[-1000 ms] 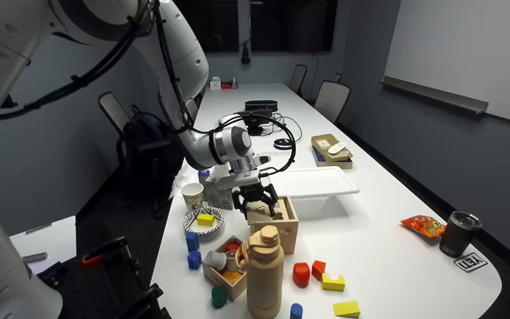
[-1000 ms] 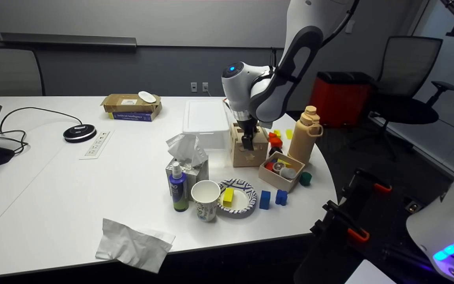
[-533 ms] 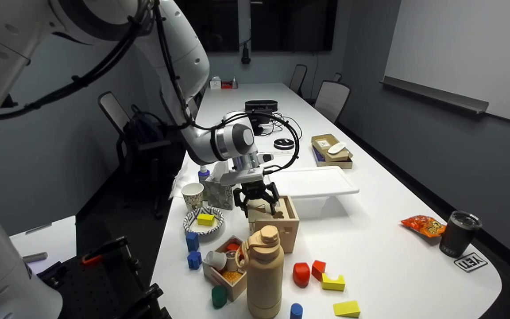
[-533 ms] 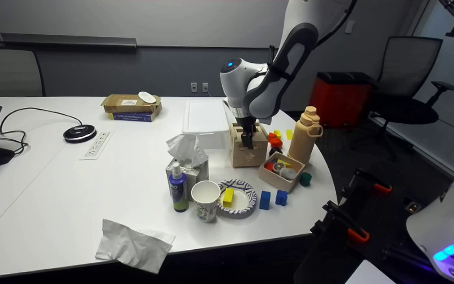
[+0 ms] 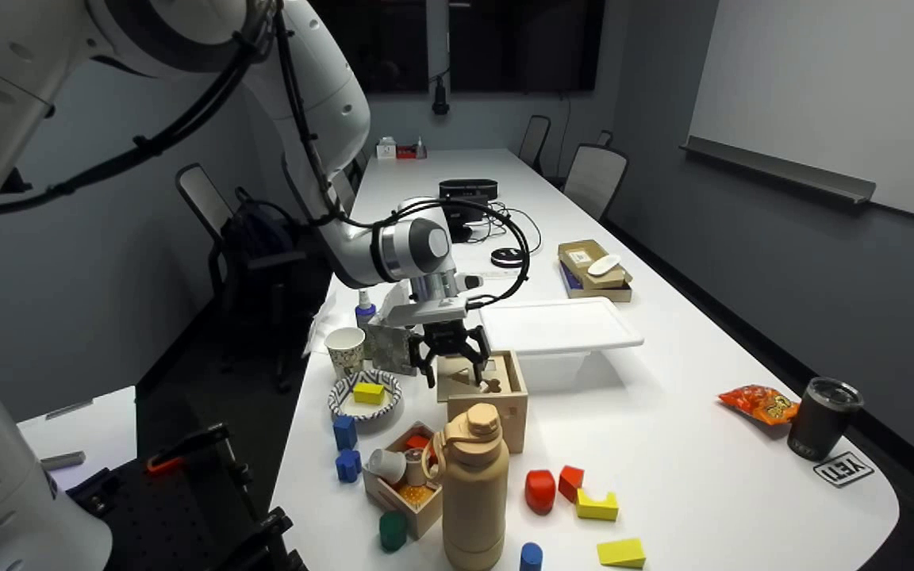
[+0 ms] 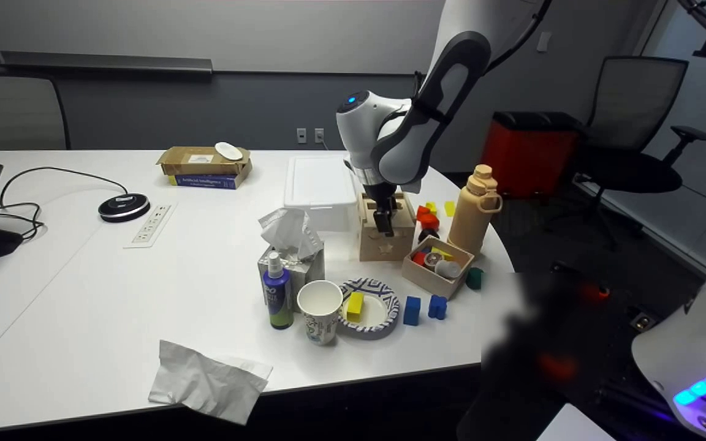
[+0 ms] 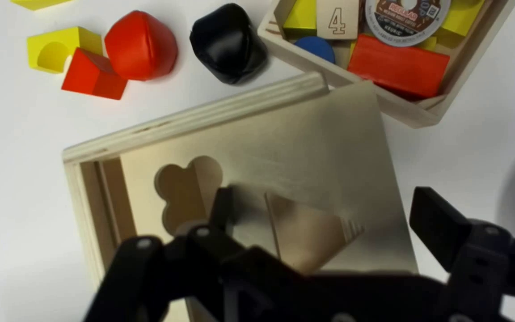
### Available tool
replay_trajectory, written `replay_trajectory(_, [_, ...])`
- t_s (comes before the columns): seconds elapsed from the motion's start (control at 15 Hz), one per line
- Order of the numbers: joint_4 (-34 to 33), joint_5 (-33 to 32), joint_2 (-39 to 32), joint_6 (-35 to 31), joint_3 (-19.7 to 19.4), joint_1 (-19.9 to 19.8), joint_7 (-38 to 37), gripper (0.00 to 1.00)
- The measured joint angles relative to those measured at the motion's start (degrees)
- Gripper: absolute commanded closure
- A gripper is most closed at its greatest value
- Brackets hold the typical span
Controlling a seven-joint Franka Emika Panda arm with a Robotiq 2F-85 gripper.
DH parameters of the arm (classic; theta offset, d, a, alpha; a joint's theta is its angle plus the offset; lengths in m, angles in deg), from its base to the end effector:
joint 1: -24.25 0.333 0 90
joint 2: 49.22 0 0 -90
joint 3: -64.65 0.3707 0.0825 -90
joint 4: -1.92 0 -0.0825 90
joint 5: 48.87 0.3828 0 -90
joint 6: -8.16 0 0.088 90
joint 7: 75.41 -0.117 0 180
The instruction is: Slide the lid to close the box
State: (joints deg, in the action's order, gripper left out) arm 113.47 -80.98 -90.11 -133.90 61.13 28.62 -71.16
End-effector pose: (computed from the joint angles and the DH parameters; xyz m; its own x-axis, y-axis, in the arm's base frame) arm 0.6213 0.0089 0.1281 0.8252 0.4951 -0.2719 0.5584 -0.7875 0.2608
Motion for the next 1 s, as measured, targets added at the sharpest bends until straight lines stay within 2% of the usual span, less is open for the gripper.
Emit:
replay_trajectory(0.53, [-0.6, 2.1, 0.2, 1.2, -0.1, 0.0, 1.3, 0.0])
replay_trajectory(1.0, [-0.7, -0.4, 0.2, -0.6, -2.8, 1.5, 0.7, 0.0])
